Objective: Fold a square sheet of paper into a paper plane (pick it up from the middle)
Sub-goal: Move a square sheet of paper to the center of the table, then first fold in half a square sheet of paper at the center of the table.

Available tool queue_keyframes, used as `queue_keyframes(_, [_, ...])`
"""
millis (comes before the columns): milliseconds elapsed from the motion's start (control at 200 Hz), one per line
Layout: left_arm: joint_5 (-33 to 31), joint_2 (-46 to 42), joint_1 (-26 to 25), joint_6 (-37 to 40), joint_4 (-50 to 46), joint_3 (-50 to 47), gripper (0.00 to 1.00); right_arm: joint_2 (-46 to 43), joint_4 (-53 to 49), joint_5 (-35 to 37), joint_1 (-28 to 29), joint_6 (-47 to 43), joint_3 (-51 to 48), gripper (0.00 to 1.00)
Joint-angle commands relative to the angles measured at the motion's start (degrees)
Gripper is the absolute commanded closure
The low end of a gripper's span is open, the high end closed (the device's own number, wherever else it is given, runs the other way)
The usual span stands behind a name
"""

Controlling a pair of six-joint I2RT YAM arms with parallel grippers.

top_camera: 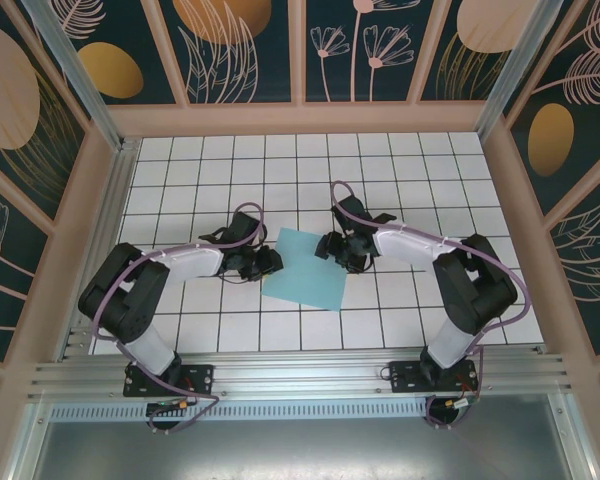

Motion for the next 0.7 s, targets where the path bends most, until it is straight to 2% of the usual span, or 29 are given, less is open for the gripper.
queue_keyframes(0, [1.13,1.75,-0.07,-0.77,1.78,0.94,0.71,2.00,-2.03,0.35,0.31,-0.46,0.51,0.27])
queue_keyframes(335, [0.53,4.50,-0.16,-0.31,0.31,0.41,0.74,5.85,2.72,-5.08,0.53,-1.98,1.13,0.22])
queue_keyframes(560, [-0.17,6.02,-0.19,0.74,-1.50,0.67,0.75,7.38,5.74,-7.19,0.62,-2.61,1.46,0.13])
queue_keyframes(696, [-0.72,6.25,-0.19,1.60,-2.82,1.03,0.75,8.17,7.73,-8.04,0.61,-2.69,2.18,0.11])
